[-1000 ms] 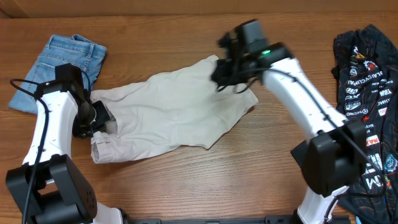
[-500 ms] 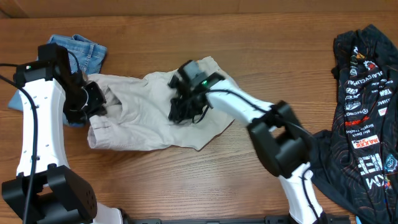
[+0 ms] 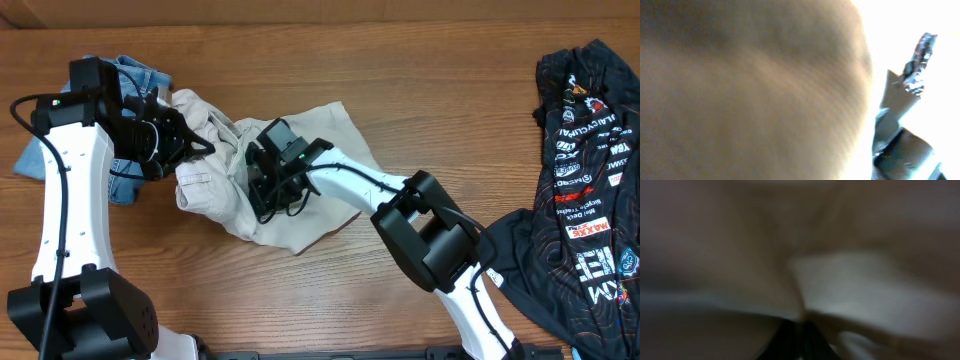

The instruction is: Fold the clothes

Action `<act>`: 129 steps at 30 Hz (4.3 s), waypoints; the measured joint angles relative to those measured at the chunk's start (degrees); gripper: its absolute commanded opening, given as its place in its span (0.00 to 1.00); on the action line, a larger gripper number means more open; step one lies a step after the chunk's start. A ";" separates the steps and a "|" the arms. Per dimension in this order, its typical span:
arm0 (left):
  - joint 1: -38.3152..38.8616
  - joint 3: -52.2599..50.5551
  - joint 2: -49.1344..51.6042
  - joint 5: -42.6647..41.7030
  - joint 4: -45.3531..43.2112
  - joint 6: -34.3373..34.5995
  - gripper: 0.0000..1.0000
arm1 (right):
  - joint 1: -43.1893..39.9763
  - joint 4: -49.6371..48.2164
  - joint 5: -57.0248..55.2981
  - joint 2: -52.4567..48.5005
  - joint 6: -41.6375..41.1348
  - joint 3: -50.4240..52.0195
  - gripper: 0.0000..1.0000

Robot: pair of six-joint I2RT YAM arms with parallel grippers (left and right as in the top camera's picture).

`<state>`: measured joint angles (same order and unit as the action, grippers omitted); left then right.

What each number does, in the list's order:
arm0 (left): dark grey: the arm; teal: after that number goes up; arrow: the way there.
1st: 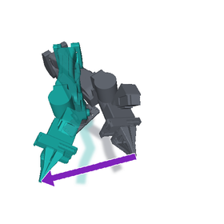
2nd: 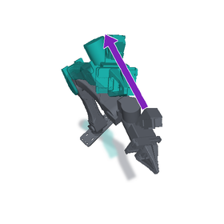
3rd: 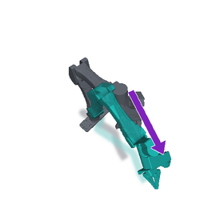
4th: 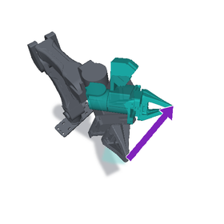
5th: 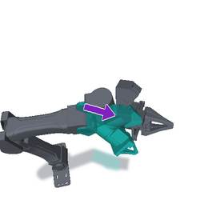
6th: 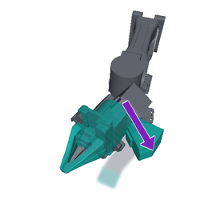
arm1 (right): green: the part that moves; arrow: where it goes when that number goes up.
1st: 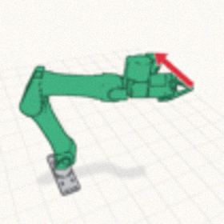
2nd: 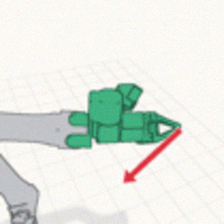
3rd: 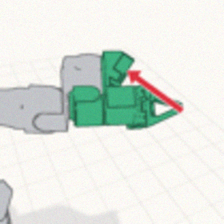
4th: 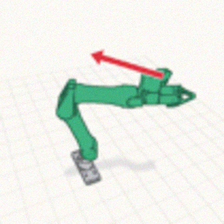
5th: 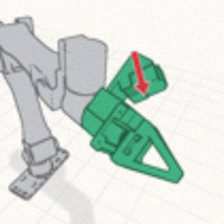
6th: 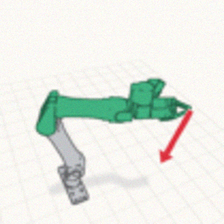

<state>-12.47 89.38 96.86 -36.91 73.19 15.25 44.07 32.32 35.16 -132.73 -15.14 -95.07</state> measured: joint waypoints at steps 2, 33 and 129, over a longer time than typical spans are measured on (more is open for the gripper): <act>0.02 0.83 0.00 -1.07 0.04 0.00 0.04 | 0.83 -2.08 0.07 0.00 -0.72 0.00 0.13; 13.77 2.93 0.00 13.44 -7.02 4.24 0.08 | -20.33 24.83 -16.13 10.86 -0.11 -3.37 0.30; 25.20 13.25 27.36 32.28 5.60 6.99 0.23 | -23.69 25.68 -35.95 8.61 7.08 3.74 0.55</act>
<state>12.73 102.63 124.22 -4.62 78.78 22.24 20.38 58.00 -0.80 -124.11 -8.05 -91.33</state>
